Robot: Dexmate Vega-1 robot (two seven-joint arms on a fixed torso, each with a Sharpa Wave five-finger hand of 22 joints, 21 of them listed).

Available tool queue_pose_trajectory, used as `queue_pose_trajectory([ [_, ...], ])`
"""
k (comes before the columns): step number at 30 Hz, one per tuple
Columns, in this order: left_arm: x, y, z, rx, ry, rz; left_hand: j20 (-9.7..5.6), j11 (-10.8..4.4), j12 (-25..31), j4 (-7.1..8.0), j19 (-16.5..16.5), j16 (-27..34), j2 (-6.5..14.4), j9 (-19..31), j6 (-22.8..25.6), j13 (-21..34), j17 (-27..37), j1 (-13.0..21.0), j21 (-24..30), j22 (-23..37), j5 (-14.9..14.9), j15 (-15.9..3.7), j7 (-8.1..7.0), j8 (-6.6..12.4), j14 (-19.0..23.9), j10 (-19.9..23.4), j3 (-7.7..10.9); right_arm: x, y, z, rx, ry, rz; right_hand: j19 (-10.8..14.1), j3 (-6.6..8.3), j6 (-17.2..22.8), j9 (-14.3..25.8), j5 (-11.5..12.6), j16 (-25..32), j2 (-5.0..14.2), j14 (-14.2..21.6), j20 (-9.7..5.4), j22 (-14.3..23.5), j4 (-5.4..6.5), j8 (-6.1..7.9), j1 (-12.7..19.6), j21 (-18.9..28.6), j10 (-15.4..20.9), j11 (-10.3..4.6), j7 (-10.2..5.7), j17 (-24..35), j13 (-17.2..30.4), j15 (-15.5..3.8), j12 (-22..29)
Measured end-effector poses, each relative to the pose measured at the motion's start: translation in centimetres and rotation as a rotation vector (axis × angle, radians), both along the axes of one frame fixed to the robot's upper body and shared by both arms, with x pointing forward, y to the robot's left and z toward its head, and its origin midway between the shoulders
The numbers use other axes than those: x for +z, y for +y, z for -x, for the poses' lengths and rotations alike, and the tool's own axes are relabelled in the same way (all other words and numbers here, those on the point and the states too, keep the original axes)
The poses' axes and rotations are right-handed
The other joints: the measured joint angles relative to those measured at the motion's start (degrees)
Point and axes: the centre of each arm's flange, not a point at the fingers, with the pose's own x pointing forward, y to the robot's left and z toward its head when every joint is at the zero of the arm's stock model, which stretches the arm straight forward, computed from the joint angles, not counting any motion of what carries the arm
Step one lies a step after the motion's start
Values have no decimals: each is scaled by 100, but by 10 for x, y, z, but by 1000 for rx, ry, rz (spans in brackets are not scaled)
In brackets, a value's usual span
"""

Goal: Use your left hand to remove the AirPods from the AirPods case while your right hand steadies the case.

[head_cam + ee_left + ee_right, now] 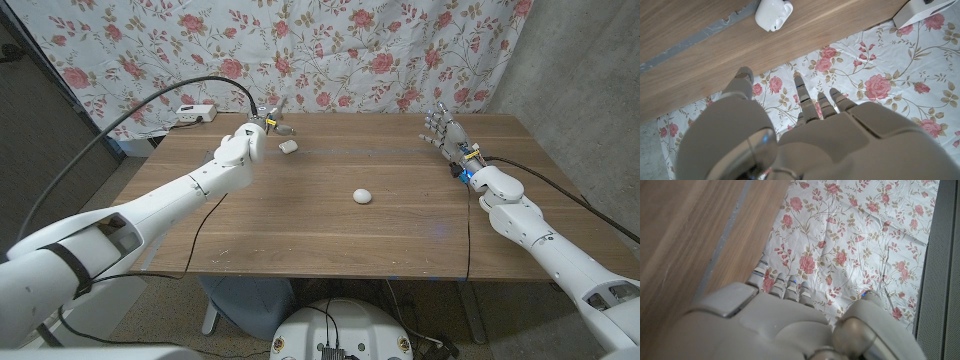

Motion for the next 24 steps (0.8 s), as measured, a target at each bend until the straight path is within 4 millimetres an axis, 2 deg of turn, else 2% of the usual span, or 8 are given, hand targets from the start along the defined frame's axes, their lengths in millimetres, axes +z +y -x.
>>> queue_pose_trajectory([
  [24, -2, -13, -12, 48, 40, -97, 0, -81, 1, 22, 1, 0, 0, 0, 0, 54, 0, 0, 0, 16, 0, -19, 0, 0, 20, 82, -71, 3, -2, 0, -5, 4, -4, -43, 32, 0, 0, 0, 0, 71, -61, 1, -1, -32, 0, 20, -32, -22, 22, 1, -27, 0, 2, 0],
])
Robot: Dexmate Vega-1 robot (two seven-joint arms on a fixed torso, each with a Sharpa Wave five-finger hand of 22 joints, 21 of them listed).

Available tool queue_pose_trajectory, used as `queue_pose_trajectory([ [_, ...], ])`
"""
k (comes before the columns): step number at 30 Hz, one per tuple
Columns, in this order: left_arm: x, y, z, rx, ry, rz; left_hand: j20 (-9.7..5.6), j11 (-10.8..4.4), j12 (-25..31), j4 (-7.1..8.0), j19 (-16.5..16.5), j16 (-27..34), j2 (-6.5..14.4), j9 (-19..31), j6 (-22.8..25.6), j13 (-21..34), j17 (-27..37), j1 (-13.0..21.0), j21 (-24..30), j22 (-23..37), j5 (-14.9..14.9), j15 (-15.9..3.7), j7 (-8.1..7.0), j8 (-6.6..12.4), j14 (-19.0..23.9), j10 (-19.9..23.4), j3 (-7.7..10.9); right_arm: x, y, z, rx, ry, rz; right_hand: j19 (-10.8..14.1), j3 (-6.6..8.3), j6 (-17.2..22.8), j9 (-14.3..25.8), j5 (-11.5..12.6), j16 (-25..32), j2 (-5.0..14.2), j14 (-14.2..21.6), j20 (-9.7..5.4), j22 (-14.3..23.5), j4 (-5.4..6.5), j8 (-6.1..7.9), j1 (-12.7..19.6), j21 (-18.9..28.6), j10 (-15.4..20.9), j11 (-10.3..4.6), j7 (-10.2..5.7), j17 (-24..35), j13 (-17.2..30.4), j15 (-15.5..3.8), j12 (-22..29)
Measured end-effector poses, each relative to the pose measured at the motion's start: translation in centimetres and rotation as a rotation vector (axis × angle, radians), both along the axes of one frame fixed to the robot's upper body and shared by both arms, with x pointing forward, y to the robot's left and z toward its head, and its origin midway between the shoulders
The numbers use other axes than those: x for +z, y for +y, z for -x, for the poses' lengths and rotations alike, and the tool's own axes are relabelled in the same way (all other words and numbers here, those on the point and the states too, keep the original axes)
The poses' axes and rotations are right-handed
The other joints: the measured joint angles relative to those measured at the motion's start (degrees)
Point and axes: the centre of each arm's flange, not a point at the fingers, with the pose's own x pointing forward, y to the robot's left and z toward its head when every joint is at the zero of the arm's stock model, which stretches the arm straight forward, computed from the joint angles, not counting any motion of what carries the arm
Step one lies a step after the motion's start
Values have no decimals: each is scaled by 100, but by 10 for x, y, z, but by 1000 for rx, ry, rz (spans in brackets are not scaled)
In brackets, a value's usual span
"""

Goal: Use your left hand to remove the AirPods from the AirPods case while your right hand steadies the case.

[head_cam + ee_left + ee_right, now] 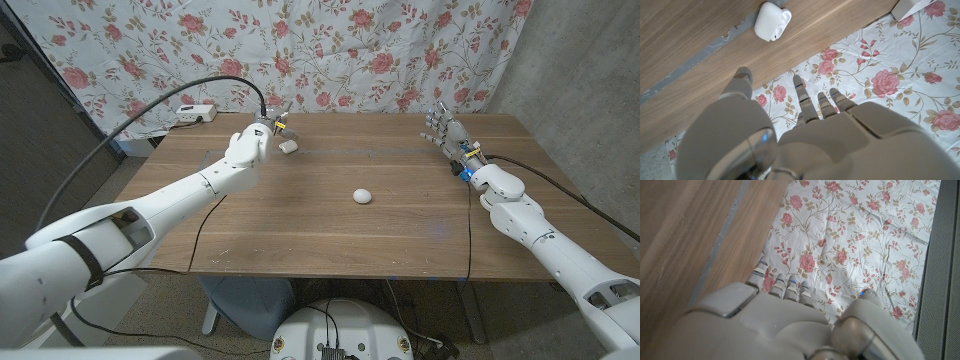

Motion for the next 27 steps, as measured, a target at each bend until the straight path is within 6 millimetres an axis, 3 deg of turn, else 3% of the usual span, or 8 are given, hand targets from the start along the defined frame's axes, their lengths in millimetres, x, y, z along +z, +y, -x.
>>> queue_pose_trajectory([
  [18, -8, 1, -10, 34, 24, -18, 0, 0, -45, 0, 0, 0, 0, 30, 0, 27, 0, 0, 0, -1, 0, 0, 0, 0, 0, -2, 1, -4, -1, -3, 7, 12, -14, 1, 0, 0, 0, -23, 0, 21, 1, -1, -1, 0, 0, -21, 0, 0, 0, 0, 1, 0, -1, 0],
  [27, -12, 4, -15, 51, 29, -20, 0, -72, -45, 0, 0, 0, 43, 30, 0, 53, 0, 43, 0, -1, 0, 0, 0, 0, 0, 8, 1, -3, 0, -3, 5, 12, -11, 1, 0, 0, 0, -23, 0, 21, 1, -1, -1, 1, 0, -21, -22, 0, 0, 0, -22, 0, -1, 0],
])
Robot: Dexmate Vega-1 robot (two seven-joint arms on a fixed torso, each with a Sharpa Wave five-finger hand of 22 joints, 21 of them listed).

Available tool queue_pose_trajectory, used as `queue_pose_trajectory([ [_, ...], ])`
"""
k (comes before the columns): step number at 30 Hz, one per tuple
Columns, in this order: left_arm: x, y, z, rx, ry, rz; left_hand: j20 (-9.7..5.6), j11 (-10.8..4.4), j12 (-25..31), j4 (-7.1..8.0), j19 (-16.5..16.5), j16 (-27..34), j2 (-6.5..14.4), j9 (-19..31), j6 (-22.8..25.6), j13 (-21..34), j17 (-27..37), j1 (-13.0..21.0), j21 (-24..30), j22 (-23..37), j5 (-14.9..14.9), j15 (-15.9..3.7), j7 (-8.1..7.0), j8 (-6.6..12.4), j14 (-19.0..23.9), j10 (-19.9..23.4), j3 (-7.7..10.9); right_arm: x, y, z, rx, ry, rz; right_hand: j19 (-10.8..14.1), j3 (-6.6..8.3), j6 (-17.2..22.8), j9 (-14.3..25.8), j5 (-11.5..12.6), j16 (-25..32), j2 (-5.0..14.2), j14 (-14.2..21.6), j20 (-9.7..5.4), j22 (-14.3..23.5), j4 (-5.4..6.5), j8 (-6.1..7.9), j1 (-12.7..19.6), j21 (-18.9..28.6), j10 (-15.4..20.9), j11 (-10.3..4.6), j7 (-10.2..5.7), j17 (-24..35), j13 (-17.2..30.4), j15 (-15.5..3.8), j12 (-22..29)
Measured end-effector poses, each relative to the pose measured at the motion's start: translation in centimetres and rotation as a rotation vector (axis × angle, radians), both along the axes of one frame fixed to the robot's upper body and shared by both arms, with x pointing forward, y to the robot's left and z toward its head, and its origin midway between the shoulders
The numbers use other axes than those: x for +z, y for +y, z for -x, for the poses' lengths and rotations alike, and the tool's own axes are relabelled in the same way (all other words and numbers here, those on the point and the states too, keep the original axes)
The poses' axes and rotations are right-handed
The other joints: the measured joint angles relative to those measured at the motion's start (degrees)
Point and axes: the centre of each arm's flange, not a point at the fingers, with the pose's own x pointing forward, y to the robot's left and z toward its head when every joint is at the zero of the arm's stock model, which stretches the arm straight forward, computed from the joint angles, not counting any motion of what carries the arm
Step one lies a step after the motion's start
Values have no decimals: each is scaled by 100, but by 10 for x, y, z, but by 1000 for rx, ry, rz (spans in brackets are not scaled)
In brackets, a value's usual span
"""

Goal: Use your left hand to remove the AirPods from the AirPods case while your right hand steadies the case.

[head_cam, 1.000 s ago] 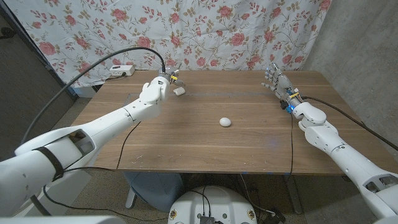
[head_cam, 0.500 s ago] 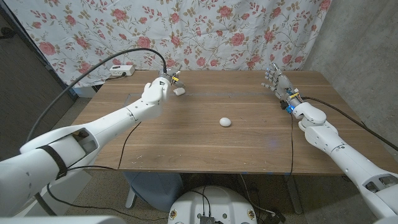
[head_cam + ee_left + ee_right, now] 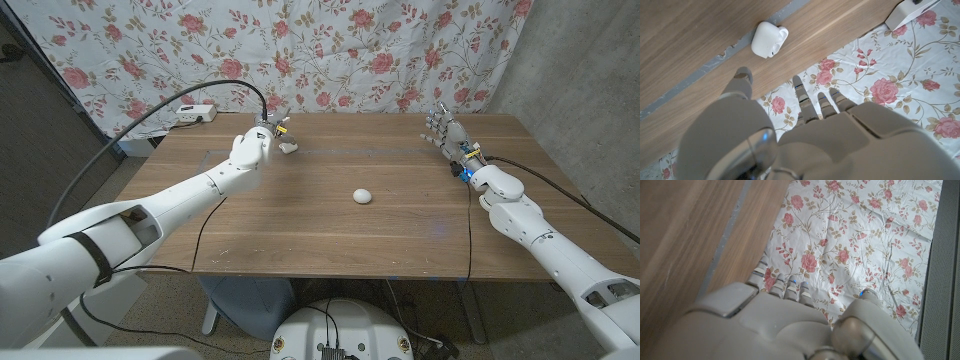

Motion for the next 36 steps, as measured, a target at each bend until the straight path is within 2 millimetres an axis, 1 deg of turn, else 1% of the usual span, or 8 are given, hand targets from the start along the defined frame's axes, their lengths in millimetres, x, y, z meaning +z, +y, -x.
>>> queue_pose_trajectory([
  [5, -2, 0, -2, 7, -3, -8, 0, -31, 0, -18, 0, 0, 18, 0, 0, 0, 0, 18, 0, 0, 0, -1, 0, 0, 1, 31, 18, -1, 1, -1, 0, 1, 4, 0, 0, 0, 0, 0, 0, 0, 0, 0, 0, 0, 0, 0, 0, 0, 0, 0, -5, 0, 0, 0],
  [16, -7, -1, -6, 22, 6, -25, 21, -31, 0, -18, 21, 0, 80, -1, 0, 27, 0, 80, 0, 0, 0, -21, 0, 0, 21, 32, 18, -2, 2, -2, -1, 6, 2, 0, 0, 0, 0, 0, 40, 22, 0, 0, 0, 0, 0, -22, 3, 11, 10, 0, -4, 0, 0, 0],
  [17, -7, -1, -6, 23, 7, -25, 21, -52, 0, -18, 21, 0, 80, -1, 0, 26, 0, 80, 0, 0, 0, -21, 0, 0, 21, 54, 18, -3, 2, -2, -1, 6, 2, 0, 0, 0, 0, 0, 40, 22, 0, 0, 0, 0, 0, -22, 3, 11, 10, 0, -4, 0, 0, 0],
  [22, -9, -2, -8, 37, 8, -29, 21, -51, 0, -18, 21, 0, 80, -1, 0, 26, 0, 80, 0, 0, 0, -41, 0, 0, 42, 52, 18, -5, 2, -2, -3, 11, 0, 0, 0, 0, 0, 0, 40, 22, 0, 0, 0, 0, 0, -22, 3, 11, 10, 0, -4, 0, 0, 0],
  [23, -9, -2, -8, 41, 7, -29, 21, -70, 0, -18, 21, 0, 97, -1, 0, 26, 0, 97, 0, 0, 0, -41, 0, 0, 42, 72, 18, -5, 2, -2, -3, 11, -1, 0, 0, 0, 0, 1, 40, 22, 0, 0, -1, 0, 0, -22, 3, 11, 10, 0, -4, 0, 0, 0],
  [28, -13, -4, -11, 46, 10, -34, 9, -49, 0, -17, 34, 0, 102, -1, 0, 53, 0, 102, 0, 0, 0, -72, 0, 0, 73, 94, 18, -6, 1, -2, -4, 13, -5, 0, 0, 0, 0, 0, 40, 22, 0, 0, -1, 0, 0, -22, 4, 11, 10, 0, -32, 0, 0, 0],
  [31, -15, -6, -12, 49, 9, -37, -1, -49, 0, -17, 43, 0, 102, -1, 0, 53, 0, 102, 0, 0, 0, -72, 0, 19, 73, 94, 17, -7, 0, -2, -3, 14, -8, 0, -34, 0, 0, 1, 40, 21, 1, 0, -1, -33, 0, -22, 4, 11, 10, 0, -31, 0, 0, 0],
  [36, -16, -8, -11, 59, -9, -45, 23, -80, 0, -17, 66, 0, 102, -1, 0, 53, 0, 102, 0, 0, 0, -103, 0, 31, 104, 126, 17, -7, 1, 0, -2, 12, -11, 0, -32, 0, 0, 1, 39, 21, -22, 0, -1, -32, 0, -22, 4, 11, 10, 0, -31, 0, 21, 0],
])
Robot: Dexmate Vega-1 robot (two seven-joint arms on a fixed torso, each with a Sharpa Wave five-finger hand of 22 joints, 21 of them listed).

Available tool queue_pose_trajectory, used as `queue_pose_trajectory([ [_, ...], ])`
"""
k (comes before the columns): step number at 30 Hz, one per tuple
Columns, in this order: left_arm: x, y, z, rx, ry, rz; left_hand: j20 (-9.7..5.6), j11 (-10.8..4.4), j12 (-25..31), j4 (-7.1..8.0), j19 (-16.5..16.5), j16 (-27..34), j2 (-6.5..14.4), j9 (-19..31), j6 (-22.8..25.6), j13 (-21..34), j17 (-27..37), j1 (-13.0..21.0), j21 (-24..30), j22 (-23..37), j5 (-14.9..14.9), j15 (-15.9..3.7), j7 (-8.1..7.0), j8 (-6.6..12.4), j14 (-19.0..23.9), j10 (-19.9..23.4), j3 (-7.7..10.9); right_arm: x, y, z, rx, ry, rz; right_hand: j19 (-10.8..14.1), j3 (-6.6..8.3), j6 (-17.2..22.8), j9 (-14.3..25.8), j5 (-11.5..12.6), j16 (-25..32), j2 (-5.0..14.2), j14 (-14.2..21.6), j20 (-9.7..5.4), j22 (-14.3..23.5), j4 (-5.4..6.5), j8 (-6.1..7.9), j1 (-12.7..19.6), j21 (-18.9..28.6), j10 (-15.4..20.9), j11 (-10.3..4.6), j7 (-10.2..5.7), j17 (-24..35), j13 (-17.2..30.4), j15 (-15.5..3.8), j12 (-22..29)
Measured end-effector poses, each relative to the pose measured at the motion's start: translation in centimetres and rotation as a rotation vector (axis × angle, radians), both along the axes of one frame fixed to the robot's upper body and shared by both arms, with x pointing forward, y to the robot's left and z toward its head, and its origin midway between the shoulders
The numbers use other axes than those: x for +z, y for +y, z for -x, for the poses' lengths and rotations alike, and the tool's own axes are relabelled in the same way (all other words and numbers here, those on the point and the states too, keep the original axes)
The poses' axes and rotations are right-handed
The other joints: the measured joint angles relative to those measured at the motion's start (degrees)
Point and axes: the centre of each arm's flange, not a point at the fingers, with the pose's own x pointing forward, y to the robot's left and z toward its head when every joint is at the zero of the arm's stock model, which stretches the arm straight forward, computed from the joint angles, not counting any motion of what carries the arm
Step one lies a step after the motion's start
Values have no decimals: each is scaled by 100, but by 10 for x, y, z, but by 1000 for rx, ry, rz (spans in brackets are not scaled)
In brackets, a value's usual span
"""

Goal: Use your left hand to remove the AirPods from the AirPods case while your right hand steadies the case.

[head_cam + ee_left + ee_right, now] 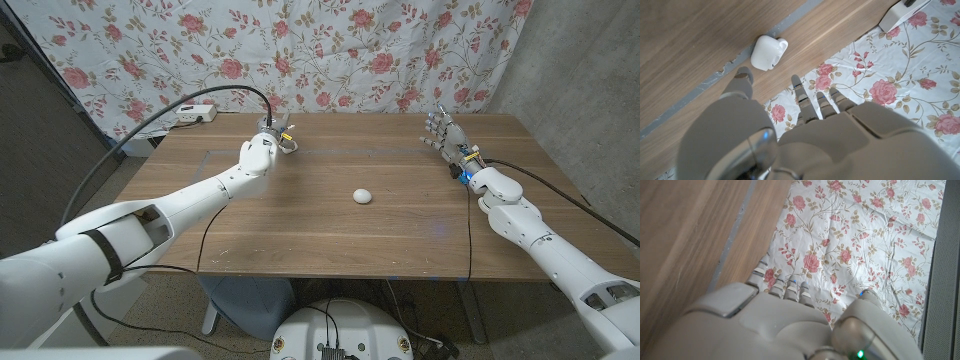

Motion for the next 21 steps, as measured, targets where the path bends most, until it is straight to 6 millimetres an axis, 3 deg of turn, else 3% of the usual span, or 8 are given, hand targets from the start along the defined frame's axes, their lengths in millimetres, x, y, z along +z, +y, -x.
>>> queue_pose_trajectory([
  [21, -10, -4, -5, 24, -3, -3, 8, 1, 0, -32, 70, 0, 0, -15, -21, 27, 0, 0, 0, 0, 0, -8, -21, 0, 71, 61, -32, 0, -1, 1, 9, 5, -7, 0, 0, 0, 0, 0, 0, 0, 1, 0, 0, 0, 23, 0, 0, 0, 0, 0, 1, 0, -1, 0],
])
